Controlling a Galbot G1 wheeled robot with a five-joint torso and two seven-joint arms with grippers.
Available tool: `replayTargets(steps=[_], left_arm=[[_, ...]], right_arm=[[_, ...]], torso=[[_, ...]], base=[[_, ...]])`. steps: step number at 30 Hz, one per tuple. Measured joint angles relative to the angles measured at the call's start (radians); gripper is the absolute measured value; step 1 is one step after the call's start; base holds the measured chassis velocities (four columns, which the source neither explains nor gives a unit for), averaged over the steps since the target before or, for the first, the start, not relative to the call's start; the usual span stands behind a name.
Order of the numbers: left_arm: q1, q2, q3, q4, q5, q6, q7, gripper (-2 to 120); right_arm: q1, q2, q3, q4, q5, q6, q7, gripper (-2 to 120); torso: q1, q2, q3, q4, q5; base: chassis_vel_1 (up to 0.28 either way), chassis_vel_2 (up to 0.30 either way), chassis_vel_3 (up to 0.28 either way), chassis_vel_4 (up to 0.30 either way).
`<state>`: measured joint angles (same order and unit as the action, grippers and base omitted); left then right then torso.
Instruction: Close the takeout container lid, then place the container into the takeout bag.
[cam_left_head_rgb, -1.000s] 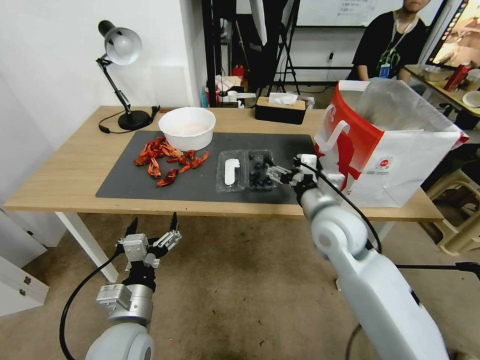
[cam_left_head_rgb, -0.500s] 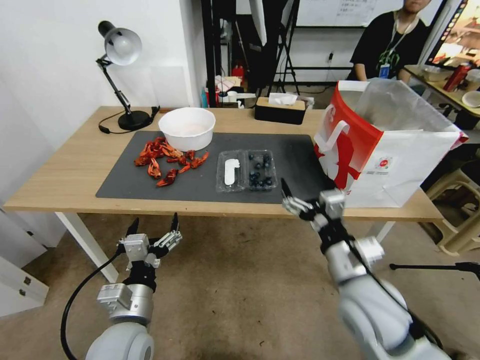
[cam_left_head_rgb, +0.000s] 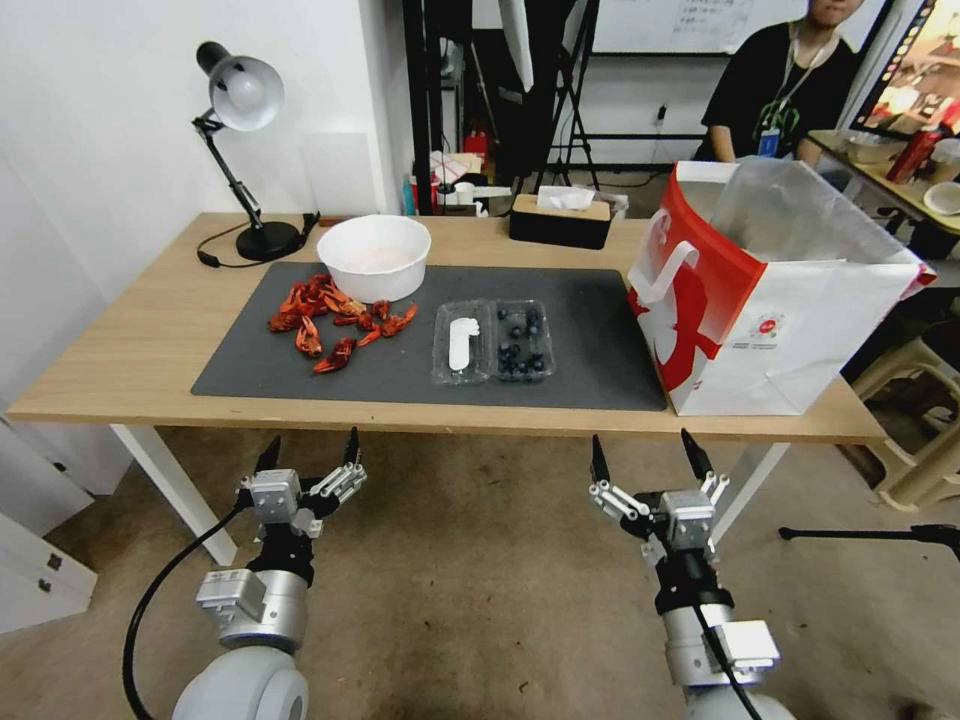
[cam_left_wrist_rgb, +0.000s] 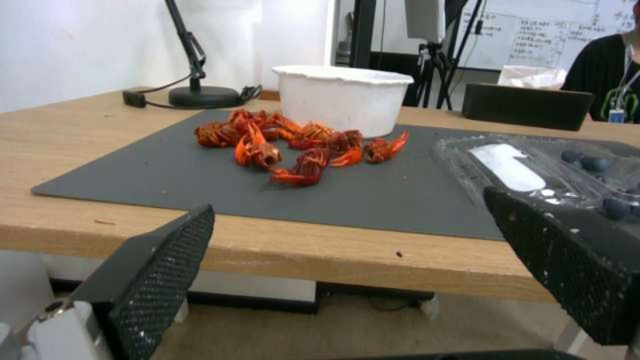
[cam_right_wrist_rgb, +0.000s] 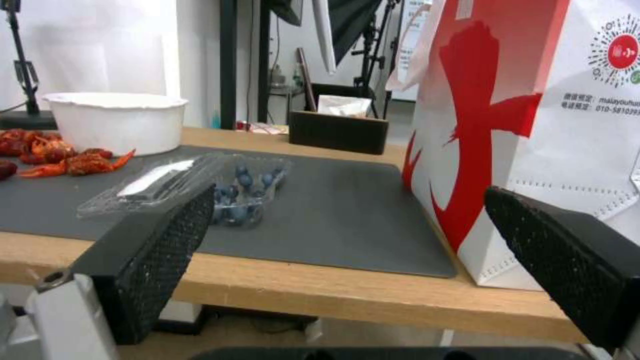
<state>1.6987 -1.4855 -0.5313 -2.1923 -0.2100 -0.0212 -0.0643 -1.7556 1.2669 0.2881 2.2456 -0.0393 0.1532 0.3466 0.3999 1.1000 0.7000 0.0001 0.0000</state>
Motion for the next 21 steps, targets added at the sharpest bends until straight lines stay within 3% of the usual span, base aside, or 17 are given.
replayTargets(steps=[7, 10, 13, 15, 16, 19, 21], left_arm=[[-0.004, 0.021, 0.014, 0.002, -0.018, -0.029, -0.005, 100], [-0.017, 0.056, 0.049, 0.004, -0.088, -0.049, -0.023, 100], [-0.054, 0.115, 0.108, 0.008, -0.222, -0.077, -0.051, 100], [-0.06, 0.124, 0.116, 0.008, -0.243, -0.08, -0.055, 100], [-0.088, 0.159, 0.147, 0.007, -0.344, -0.085, -0.072, 100], [-0.115, 0.185, 0.169, -0.004, -0.457, -0.078, -0.1, 99], [-0.19, 0.224, 0.207, -0.039, -0.702, -0.012, -0.189, 99]], right_arm=[[-0.001, 0.005, 0.0, -0.003, 0.005, -0.001, 0.003, 100], [-0.003, 0.009, 0.002, -0.007, 0.008, -0.001, 0.004, 100], [-0.005, 0.009, 0.004, -0.01, 0.01, 0.001, 0.005, 100], [-0.005, 0.008, 0.004, -0.011, 0.011, 0.001, 0.005, 100], [-0.001, 0.001, 0.003, -0.017, 0.016, 0.001, 0.006, 100], [0.006, -0.007, -0.004, -0.023, 0.023, 0.001, 0.006, 100], [0.009, -0.01, -0.006, -0.032, 0.029, 0.001, 0.008, 100]], torso=[[0.0, 0.0, 0.0, 0.0001, 0.0], [0.0, 0.0, 0.0, 0.0, 0.0], [0.0, 0.0, 0.0, -0.0002, -0.0001], [0.0, 0.0, 0.0, -0.0002, -0.0003], [0.0, 0.0, 0.0, -0.0003, -0.0001], [0.0, 0.0, 0.0, 0.0001, -0.0001], [0.0, 0.0, 0.0, -0.0005, -0.0001]], base=[[0.0, 0.0, 0.0, 0.0], [0.0, 0.0, 0.0, 0.0], [0.0, 0.0, 0.0, 0.0], [0.0, 0.0, 0.0, 0.0], [0.0, 0.0, 0.0, 0.0], [0.0, 0.0, 0.0, 0.0], [0.0, 0.0, 0.0, 0.0]])
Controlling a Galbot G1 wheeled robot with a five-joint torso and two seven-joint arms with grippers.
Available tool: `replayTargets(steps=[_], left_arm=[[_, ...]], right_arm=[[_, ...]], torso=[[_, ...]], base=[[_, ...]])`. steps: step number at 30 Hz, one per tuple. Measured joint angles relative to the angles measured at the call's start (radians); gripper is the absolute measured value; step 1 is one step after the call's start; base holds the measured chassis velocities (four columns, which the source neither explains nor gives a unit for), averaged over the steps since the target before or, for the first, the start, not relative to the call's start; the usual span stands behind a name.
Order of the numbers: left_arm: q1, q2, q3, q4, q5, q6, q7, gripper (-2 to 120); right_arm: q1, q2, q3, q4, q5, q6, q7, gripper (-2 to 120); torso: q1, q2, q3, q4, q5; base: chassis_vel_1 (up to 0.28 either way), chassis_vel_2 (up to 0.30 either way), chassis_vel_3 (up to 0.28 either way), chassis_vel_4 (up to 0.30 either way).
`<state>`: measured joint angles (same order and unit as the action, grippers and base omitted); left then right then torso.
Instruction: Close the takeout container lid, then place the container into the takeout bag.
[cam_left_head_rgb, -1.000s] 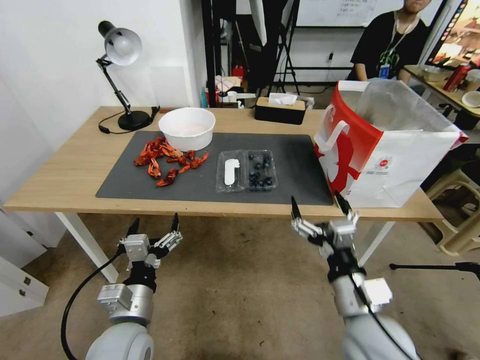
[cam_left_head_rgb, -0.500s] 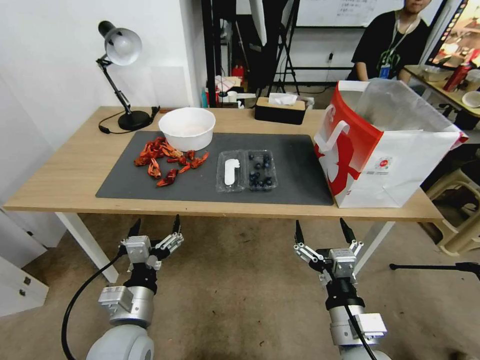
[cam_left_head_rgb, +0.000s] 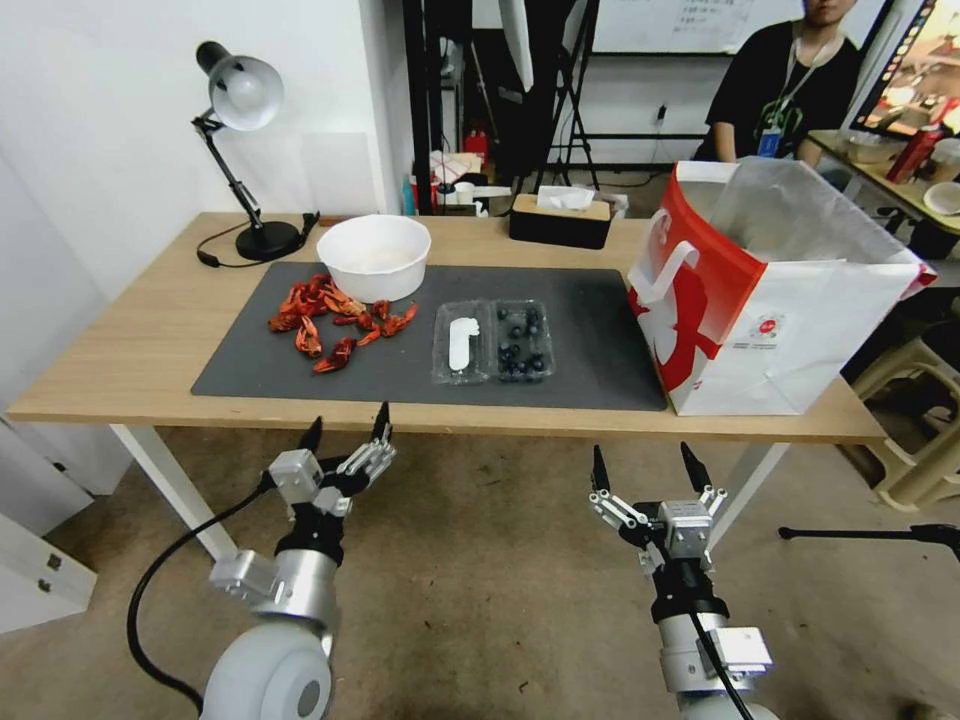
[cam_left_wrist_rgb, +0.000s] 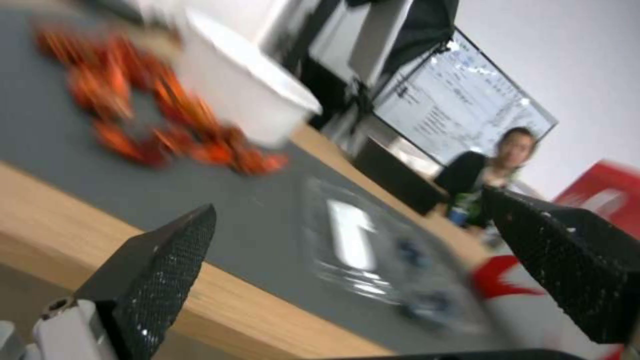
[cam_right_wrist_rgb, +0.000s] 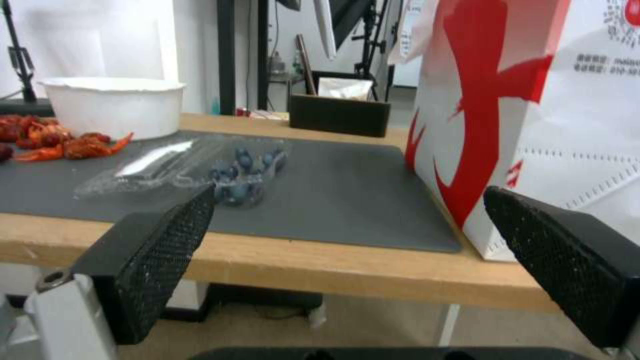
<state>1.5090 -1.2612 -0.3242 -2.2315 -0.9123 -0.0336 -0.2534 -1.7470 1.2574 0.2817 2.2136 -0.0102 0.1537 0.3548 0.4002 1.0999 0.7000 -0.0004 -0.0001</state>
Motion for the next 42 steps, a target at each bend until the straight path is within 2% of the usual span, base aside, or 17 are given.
replayTargets(steps=[1, 2, 4, 5, 8, 9, 10, 12, 13, 15, 16, 19, 24, 30, 42], left_arm=[[-0.018, 0.008, 0.01, -0.011, -0.068, 0.018, -0.026, 99], [-0.018, 0.008, 0.01, -0.011, -0.068, 0.018, -0.026, 99], [-0.072, 0.022, 0.035, -0.039, -0.283, 0.067, -0.099, 100], [-0.072, 0.022, 0.035, -0.039, -0.283, 0.067, -0.099, 100], [-0.138, 0.021, 0.052, -0.046, -0.482, 0.111, -0.177, 100], [-0.138, 0.021, 0.052, -0.046, -0.482, 0.111, -0.177, 100], [-0.173, 0.013, 0.06, -0.041, -0.57, 0.126, -0.217, 100], [-0.237, -0.004, 0.078, -0.013, -0.675, 0.135, -0.273, 100], [-0.237, -0.004, 0.078, -0.013, -0.675, 0.135, -0.273, 100], [-0.301, -0.024, 0.101, 0.036, -0.734, 0.136, -0.316, 100], [-0.301, -0.024, 0.101, 0.036, -0.734, 0.136, -0.316, 100], [-0.382, -0.051, 0.128, 0.104, -0.778, 0.127, -0.372, 100], [-0.459, -0.084, 0.151, 0.176, -0.799, 0.118, -0.411, 100], [-0.519, -0.103, 0.164, 0.23, -0.807, 0.11, -0.459, 100], [-0.561, -0.125, 0.164, 0.289, -0.815, 0.096, -0.488, 100]], right_arm=[[0.0, 0.001, 0.0, -0.002, 0.0, 0.0, 0.001, 100], [0.0, 0.001, 0.0, -0.002, 0.0, 0.0, 0.001, 100], [0.006, 0.004, 0.0, -0.013, 0.001, 0.0, 0.002, 100], [0.006, 0.004, 0.0, -0.013, 0.001, 0.0, 0.002, 100], [0.012, 0.008, 0.0, -0.024, 0.002, 0.0, 0.004, 100], [0.012, 0.008, 0.0, -0.024, 0.002, 0.0, 0.004, 100], [0.012, 0.01, 0.002, -0.028, 0.002, 0.0, 0.004, 100], [0.011, 0.014, 0.011, -0.032, 0.002, 0.0, 0.005, 100], [0.011, 0.014, 0.011, -0.032, 0.002, 0.0, 0.005, 100], [0.014, 0.018, 0.02, -0.035, 0.003, -0.001, 0.006, 100], [0.014, 0.018, 0.02, -0.035, 0.003, -0.001, 0.006, 100], [0.02, 0.026, 0.034, -0.039, 0.004, -0.004, 0.008, 100], [0.021, 0.033, 0.049, -0.039, 0.008, -0.008, 0.009, 100], [0.028, 0.039, 0.064, -0.039, 0.014, -0.015, 0.009, 100], [0.044, 0.046, 0.064, -0.044, 0.018, -0.026, 0.01, 100]], torso=[[0.0, 0.0, 0.0, 0.0001, 0.0001], [0.0, 0.0, 0.0, 0.0001, 0.0001], [0.0, 0.0, 0.0, 0.0003, 0.0003], [0.0, 0.0, 0.0, 0.0003, 0.0003], [0.0, 0.0, 0.0, 0.0005, 0.0002], [0.0, 0.0, 0.0, 0.0005, 0.0002], [0.0, 0.0, 0.0, 0.0004, 0.0004], [0.0, 0.0, 0.0, 0.0005, 0.0003], [0.0, 0.0, 0.0, 0.0005, 0.0003], [0.0, 0.0, 0.0, 0.0003, 0.0], [0.0, 0.0, 0.0, 0.0003, 0.0], [0.0, 0.0, 0.0, 0.0003, 0.0001], [0.0, 0.0, 0.0, 0.0003, 0.0002], [0.0, 0.0, 0.0, 0.0004, 0.0002], [0.0, 0.0, 0.0, 0.0005, 0.0002]], base=[[0.0, 0.0, 0.0, 0.0], [0.0, 0.0, 0.0, 0.0], [0.0, 0.0, 0.0, 0.0], [0.0, 0.0, 0.0, 0.0], [0.0, 0.0, 0.0, 0.0], [0.0, 0.0, 0.0, 0.0], [0.0, 0.0, 0.0, 0.0], [0.0, 0.0, 0.0, 0.0], [0.0, 0.0, 0.0, 0.0], [0.0, 0.0, 0.0, 0.0], [0.0, 0.0, 0.0, 0.0], [0.0, 0.0, 0.0, 0.0], [0.0, 0.0, 0.0, 0.0], [0.0, 0.0, 0.0, 0.0], [0.0, 0.0, 0.0, 0.0]])
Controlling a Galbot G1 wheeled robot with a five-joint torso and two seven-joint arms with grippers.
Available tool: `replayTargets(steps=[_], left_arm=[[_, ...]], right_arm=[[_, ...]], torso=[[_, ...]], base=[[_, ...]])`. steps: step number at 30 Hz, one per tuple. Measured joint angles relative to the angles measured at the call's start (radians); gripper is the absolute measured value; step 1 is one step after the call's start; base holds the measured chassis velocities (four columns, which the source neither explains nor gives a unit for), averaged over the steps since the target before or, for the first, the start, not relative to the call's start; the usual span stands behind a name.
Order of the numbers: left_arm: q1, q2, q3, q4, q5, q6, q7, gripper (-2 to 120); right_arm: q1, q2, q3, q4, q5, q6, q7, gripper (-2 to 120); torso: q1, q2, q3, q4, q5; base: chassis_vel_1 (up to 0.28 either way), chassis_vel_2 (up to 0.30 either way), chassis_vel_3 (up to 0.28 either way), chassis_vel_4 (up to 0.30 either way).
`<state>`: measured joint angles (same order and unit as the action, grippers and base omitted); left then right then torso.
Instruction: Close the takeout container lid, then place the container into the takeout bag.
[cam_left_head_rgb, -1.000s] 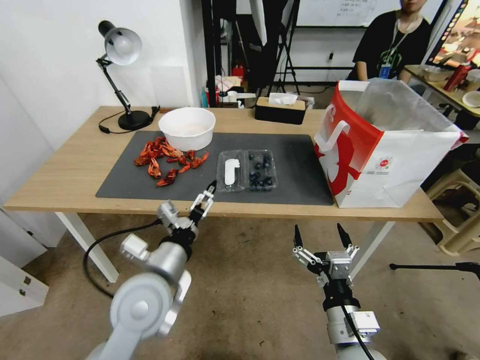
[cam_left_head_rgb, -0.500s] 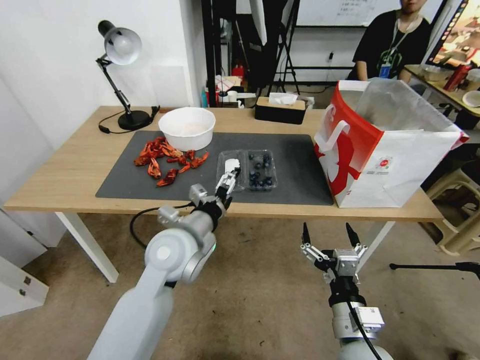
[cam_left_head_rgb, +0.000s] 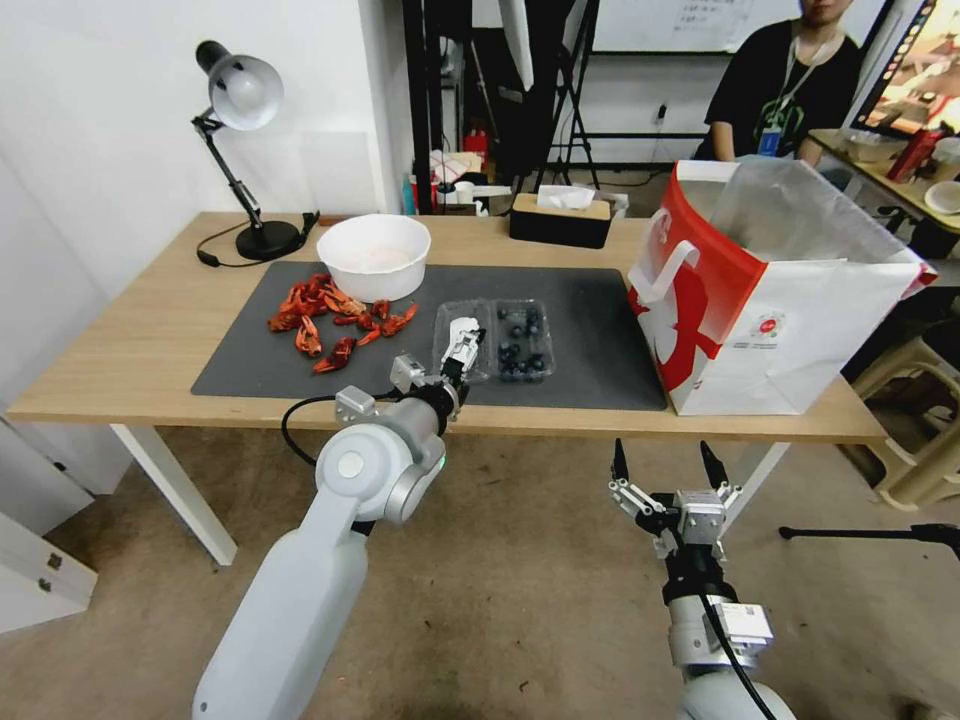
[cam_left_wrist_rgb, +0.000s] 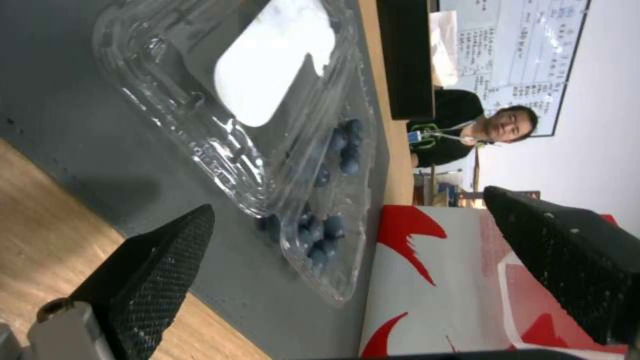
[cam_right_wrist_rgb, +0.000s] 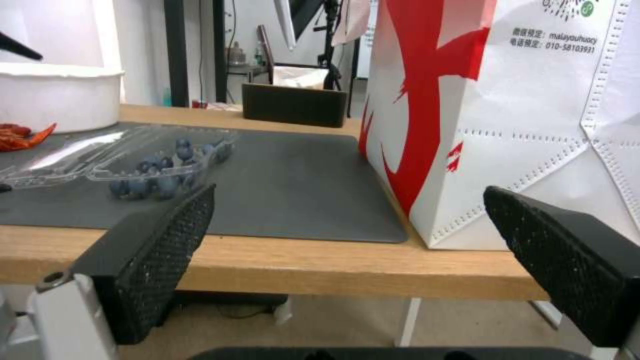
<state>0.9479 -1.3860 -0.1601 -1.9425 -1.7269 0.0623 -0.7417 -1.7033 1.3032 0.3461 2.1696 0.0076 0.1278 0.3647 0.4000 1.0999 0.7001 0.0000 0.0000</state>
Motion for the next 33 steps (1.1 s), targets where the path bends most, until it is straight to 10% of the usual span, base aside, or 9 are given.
replayTargets(steps=[24, 33], left_arm=[[-0.043, -0.025, 0.011, 0.095, 0.048, -0.04, 0.026, 100], [-0.03, 0.006, 0.063, 0.101, 0.215, -0.072, 0.124, 100]], right_arm=[[0.001, 0.001, 0.008, 0.005, 0.006, 0.001, 0.002, 100], [0.001, 0.003, 0.007, 0.006, 0.002, 0.004, 0.001, 100]], torso=[[0.0, 0.0, 0.0, -0.0002, -0.0001], [0.0, 0.0, 0.0, 0.0, -0.0001]], base=[[0.0, 0.0, 0.0, 0.0], [0.0, 0.0, 0.0, 0.0]])
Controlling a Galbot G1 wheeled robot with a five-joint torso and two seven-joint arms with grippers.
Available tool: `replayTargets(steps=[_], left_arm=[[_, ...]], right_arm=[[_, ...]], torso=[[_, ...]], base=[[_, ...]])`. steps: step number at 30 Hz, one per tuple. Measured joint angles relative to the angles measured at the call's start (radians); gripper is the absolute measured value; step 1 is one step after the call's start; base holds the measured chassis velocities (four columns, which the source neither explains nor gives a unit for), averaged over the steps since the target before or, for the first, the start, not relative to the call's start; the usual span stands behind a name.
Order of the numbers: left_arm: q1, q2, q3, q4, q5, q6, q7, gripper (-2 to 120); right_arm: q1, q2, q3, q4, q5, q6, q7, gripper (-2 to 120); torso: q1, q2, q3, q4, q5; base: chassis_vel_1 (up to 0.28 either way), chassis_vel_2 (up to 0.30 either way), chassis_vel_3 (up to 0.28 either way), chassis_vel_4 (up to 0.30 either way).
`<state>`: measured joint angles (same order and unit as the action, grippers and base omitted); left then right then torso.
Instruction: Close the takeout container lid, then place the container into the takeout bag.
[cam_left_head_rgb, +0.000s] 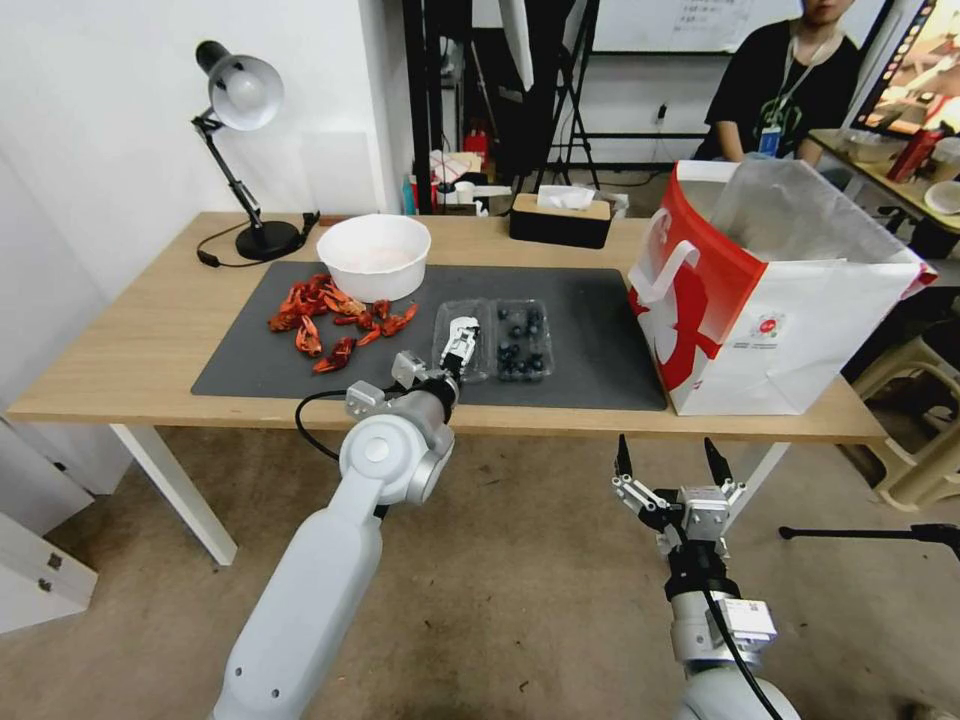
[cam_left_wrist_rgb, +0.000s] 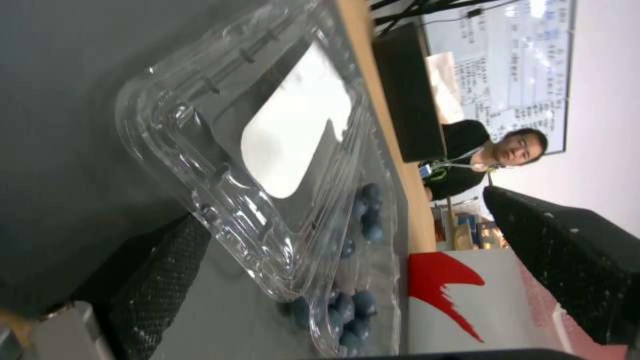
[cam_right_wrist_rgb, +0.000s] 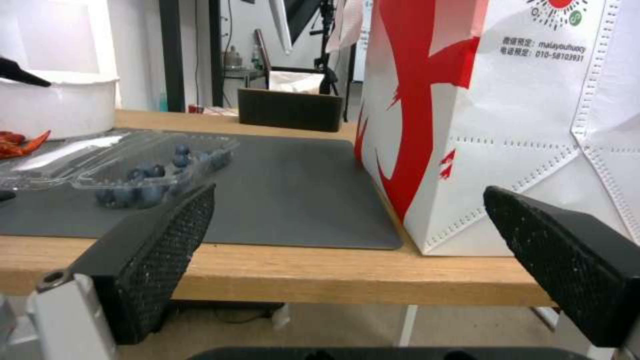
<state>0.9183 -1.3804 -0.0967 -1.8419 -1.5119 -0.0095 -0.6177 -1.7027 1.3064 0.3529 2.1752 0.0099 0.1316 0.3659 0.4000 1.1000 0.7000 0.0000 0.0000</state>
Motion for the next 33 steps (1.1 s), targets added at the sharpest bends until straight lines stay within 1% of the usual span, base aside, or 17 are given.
replayTargets(steps=[3, 4, 6, 7, 10, 11, 14, 19, 27, 31, 33], left_arm=[[0.009, 0.012, 0.034, 0.0, 0.091, -0.023, 0.064, 100], [0.009, 0.012, 0.034, 0.0, 0.091, -0.023, 0.064, 100], [0.012, 0.019, 0.05, -0.001, 0.136, -0.036, 0.093, 100], [0.012, 0.019, 0.05, -0.001, 0.136, -0.036, 0.093, 100], [0.012, 0.031, 0.073, -0.005, 0.197, -0.052, 0.133, 100], [0.012, 0.031, 0.073, -0.005, 0.197, -0.052, 0.133, 100], [0.007, 0.041, 0.098, -0.009, 0.242, -0.067, 0.161, 100], [0.0, 0.049, 0.112, -0.012, 0.278, -0.077, 0.191, 100], [-0.02, 0.056, 0.129, -0.015, 0.299, -0.089, 0.218, 100], [-0.042, 0.056, 0.136, -0.016, 0.263, -0.09, 0.219, 100], [-0.057, 0.053, 0.136, -0.022, 0.228, -0.09, 0.212, 100]], right_arm=[[-0.002, 0.001, 0.0, 0.0, -0.002, 0.004, -0.001, 100], [-0.002, 0.001, 0.0, 0.0, -0.002, 0.004, -0.001, 100], [-0.003, 0.001, 0.0, 0.0, -0.003, 0.006, -0.001, 100], [-0.003, 0.001, 0.0, 0.0, -0.003, 0.006, -0.001, 100], [-0.004, 0.001, 0.0, -0.001, -0.004, 0.009, -0.002, 100], [-0.004, 0.001, 0.0, -0.001, -0.004, 0.009, -0.002, 100], [-0.005, 0.001, 0.0, -0.002, -0.006, 0.01, -0.002, 100], [-0.005, 0.002, 0.002, -0.003, -0.007, 0.011, -0.002, 100], [-0.005, 0.004, 0.007, -0.006, -0.008, 0.013, -0.002, 100], [-0.006, 0.006, 0.009, -0.007, -0.01, 0.013, -0.002, 100], [-0.008, 0.007, 0.012, -0.008, -0.011, 0.014, -0.002, 100]], torso=[[0.0, 0.0, 0.0, -0.0001, 0.0], [0.0, 0.0, 0.0, -0.0001, 0.0], [0.0, 0.0, 0.0, -0.0001, 0.0], [0.0, 0.0, 0.0, -0.0001, 0.0], [0.0, 0.0, 0.0, 0.0, 0.0001], [0.0, 0.0, 0.0, 0.0, 0.0001], [0.0, 0.0, 0.0, 0.0, 0.0001], [0.0, 0.0, 0.0, -0.0001, 0.0001], [0.0, 0.0, 0.0, 0.0, 0.0001], [0.0, 0.0, 0.0, 0.0, 0.0001], [0.0, 0.0, 0.0, -0.0001, 0.0]], base=[[0.0, 0.0, 0.0, 0.0], [0.0, 0.0, 0.0, 0.0], [0.0, 0.0, 0.0, 0.0], [0.0, 0.0, 0.0, 0.0], [0.0, 0.0, 0.0, 0.0], [0.0, 0.0, 0.0, 0.0], [0.0, 0.0, 0.0, 0.0], [0.0, 0.0, 0.0, 0.0], [0.0, 0.0, 0.0, 0.0], [0.0, 0.0, 0.0, 0.0], [0.0, 0.0, 0.0, 0.0]])
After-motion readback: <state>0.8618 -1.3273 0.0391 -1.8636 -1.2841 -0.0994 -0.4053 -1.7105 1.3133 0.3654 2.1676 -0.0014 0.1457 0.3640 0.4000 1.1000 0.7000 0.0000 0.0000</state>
